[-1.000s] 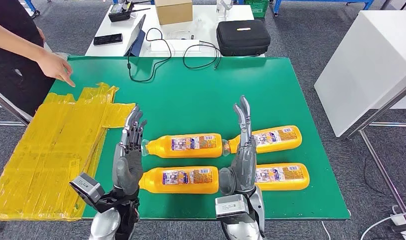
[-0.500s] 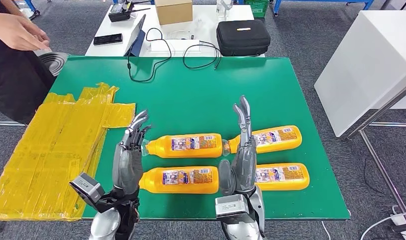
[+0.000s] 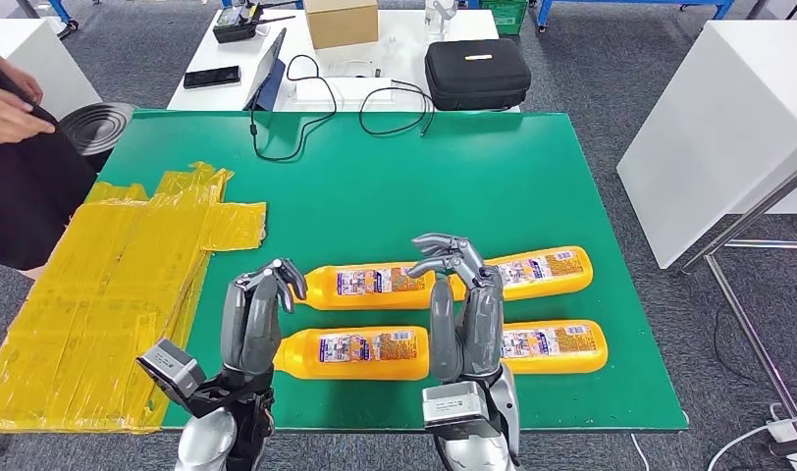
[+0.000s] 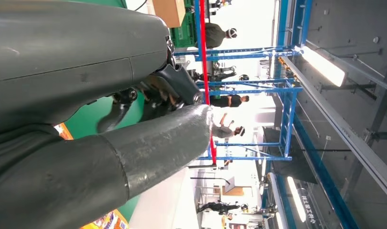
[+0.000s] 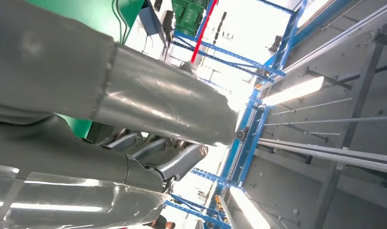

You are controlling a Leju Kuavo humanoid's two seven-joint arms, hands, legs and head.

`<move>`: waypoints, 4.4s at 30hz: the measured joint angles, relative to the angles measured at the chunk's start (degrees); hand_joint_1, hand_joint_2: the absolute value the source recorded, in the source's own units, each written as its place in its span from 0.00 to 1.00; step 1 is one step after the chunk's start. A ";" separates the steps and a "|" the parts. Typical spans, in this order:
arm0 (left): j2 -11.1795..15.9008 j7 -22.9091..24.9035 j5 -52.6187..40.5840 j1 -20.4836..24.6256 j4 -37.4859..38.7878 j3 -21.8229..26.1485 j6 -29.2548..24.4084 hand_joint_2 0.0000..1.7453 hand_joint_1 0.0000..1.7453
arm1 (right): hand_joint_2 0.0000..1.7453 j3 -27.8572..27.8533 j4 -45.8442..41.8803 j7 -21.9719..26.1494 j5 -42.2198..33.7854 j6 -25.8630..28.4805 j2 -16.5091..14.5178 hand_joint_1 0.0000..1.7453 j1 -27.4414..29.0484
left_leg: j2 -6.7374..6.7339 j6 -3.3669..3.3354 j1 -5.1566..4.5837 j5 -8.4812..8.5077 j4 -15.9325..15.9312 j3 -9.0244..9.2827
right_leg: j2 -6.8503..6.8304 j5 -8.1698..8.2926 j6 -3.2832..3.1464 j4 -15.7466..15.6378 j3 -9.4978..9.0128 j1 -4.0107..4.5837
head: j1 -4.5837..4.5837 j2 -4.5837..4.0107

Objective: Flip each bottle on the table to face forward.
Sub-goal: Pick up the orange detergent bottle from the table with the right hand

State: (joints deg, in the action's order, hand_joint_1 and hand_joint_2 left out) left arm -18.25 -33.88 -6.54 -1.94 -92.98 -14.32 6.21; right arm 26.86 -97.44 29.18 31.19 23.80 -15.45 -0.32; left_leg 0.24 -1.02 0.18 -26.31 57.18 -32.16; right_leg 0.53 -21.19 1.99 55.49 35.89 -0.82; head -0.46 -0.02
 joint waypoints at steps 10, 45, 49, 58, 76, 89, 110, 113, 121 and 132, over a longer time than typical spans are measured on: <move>0.07 -4.54 -8.92 -0.69 -0.61 2.19 -10.05 0.00 1.00 | 0.00 -3.85 2.74 4.40 -11.81 -13.97 1.53 1.00 1.19 | 0.06 0.00 0.00 -0.01 0.00 -0.04 | -0.02 -0.01 0.01 0.00 0.00 0.00 | 0.01 0.00; -1.37 -1.87 -7.69 -4.04 -2.87 8.54 -9.69 0.00 0.00 | 1.00 -2.57 18.17 -14.44 19.88 -9.49 2.10 0.00 0.17 | 0.06 0.00 0.01 -0.01 -0.01 -0.08 | -0.02 -0.02 0.00 0.00 0.01 -0.01 | 0.00 0.00; -1.38 -1.70 -7.48 -4.12 -3.05 8.78 -9.28 0.00 0.00 | 1.00 -1.01 20.36 -16.15 22.29 -9.47 2.15 0.00 -0.80 | 0.06 0.00 0.01 -0.01 -0.01 -0.09 | -0.02 -0.02 0.00 0.00 0.01 -0.01 | 0.00 0.00; -1.55 -1.73 -5.64 -5.29 -4.33 10.45 -7.76 0.00 0.00 | 1.00 2.87 26.64 -22.51 27.57 -10.85 2.66 0.00 -3.68 | 0.06 0.00 0.01 -0.01 -0.01 -0.09 | -0.02 -0.03 0.00 0.00 0.01 0.00 | 0.01 0.00; -1.56 -1.96 -4.80 -6.83 -5.77 12.53 -7.66 0.00 0.00 | 1.00 4.39 32.47 -27.70 30.45 -12.57 3.07 0.00 -6.03 | 0.05 0.00 0.01 -0.01 -0.01 -0.09 | -0.02 -0.03 0.00 0.00 0.02 0.00 | -0.01 0.00; -1.57 -2.40 -1.96 -8.17 -8.05 14.33 -7.08 0.00 0.00 | 1.00 5.73 44.68 -34.32 32.40 -16.17 2.51 0.00 -14.36 | 0.02 0.00 0.01 -0.05 -0.03 0.31 | -0.01 -0.05 -0.01 -0.03 -0.38 0.00 | 0.00 0.00; -1.57 -2.52 -1.16 -8.78 -8.76 15.92 -6.80 0.00 0.00 | 1.00 6.89 49.96 -35.09 32.57 -17.31 1.88 1.00 -17.73 | -0.01 0.03 0.01 -0.09 -0.04 0.99 | 0.03 -0.06 -0.01 -0.05 -0.98 0.02 | 0.01 0.00; -1.57 -2.68 -0.80 -8.76 -8.84 16.04 -6.75 0.00 0.00 | 1.00 7.03 50.45 -34.91 31.94 -17.79 1.88 1.00 -18.17 | -0.03 0.03 0.00 -0.10 -0.04 1.03 | 0.04 -0.06 -0.01 -0.06 -1.02 0.01 | 0.00 0.00; -1.57 -3.21 1.21 -8.61 -9.11 16.44 -6.58 0.00 0.00 | 1.00 7.33 53.42 -34.22 30.37 -20.18 1.95 1.00 -20.01 | -0.08 0.10 0.00 -0.15 -0.04 1.18 | 0.14 -0.06 -0.01 -0.06 -1.08 0.02 | -0.01 0.00; -1.70 -3.05 2.42 -7.77 -9.53 16.63 -6.19 0.00 0.00 | 1.00 8.05 58.29 -34.61 29.96 -21.70 1.82 1.00 -22.72 | -0.42 0.12 0.05 -0.69 -0.09 1.99 | 0.50 -0.38 -0.16 -0.08 -1.66 0.11 | 0.01 0.00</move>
State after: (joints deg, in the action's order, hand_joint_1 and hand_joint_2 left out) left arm -19.96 -36.93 -4.11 -9.70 -102.51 2.31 0.02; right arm 34.91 -39.15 -5.43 61.15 2.10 -13.63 -23.04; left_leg -0.18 -0.90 0.22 -27.00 57.09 -30.16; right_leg 1.03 -21.57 1.83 55.40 34.24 -0.72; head -0.45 -0.02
